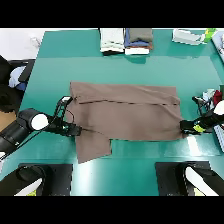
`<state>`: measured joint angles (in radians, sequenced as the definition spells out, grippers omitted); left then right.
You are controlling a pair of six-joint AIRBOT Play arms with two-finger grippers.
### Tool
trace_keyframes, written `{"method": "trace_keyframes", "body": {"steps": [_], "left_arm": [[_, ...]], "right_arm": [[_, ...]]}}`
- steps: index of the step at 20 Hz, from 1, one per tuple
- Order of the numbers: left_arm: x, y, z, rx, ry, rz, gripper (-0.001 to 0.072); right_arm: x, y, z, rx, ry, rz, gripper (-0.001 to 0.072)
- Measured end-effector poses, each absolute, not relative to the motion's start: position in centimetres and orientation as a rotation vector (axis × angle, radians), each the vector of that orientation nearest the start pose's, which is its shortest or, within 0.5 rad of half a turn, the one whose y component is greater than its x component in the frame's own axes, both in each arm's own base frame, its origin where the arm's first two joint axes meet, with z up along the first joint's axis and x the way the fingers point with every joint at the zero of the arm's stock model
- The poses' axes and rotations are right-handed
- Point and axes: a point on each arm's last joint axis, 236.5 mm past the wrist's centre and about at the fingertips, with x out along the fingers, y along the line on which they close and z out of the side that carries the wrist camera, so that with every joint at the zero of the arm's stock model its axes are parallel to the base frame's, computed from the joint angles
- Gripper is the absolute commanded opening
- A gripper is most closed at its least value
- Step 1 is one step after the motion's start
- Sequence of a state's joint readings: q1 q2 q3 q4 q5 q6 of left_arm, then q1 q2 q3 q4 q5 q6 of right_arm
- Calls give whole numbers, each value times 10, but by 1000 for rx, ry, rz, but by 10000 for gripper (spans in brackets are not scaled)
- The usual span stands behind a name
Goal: Fold the shirts.
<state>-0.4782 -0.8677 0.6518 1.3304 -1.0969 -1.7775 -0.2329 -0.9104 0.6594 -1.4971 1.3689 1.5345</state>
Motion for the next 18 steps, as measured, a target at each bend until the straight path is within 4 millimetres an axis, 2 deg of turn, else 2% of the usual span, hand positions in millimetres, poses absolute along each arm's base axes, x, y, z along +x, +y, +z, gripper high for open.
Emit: {"method": "trace_keyframes", "body": {"steps": [5, 9, 12, 15, 16, 18], "left_arm": [[213, -163, -18, -53, 1368, -388, 26], [213, -163, -16, -46, 1366, -390, 26], [214, -163, -16, -43, 1363, -392, 26], [214, -163, -15, -44, 1360, -393, 26], [215, -163, -15, -44, 1360, -393, 26], [215, -163, -15, -44, 1360, -393, 25]], "right_arm": [[190, -39, -41, 234, 1624, -139, 586], [167, -51, -58, 348, 1669, -211, 581], [159, -47, -75, 474, 1653, -215, 542], [164, -37, -84, 545, 1614, -191, 426], [166, -34, -86, 549, 1607, -183, 414], [172, -27, -88, 549, 1587, -156, 106]]}}
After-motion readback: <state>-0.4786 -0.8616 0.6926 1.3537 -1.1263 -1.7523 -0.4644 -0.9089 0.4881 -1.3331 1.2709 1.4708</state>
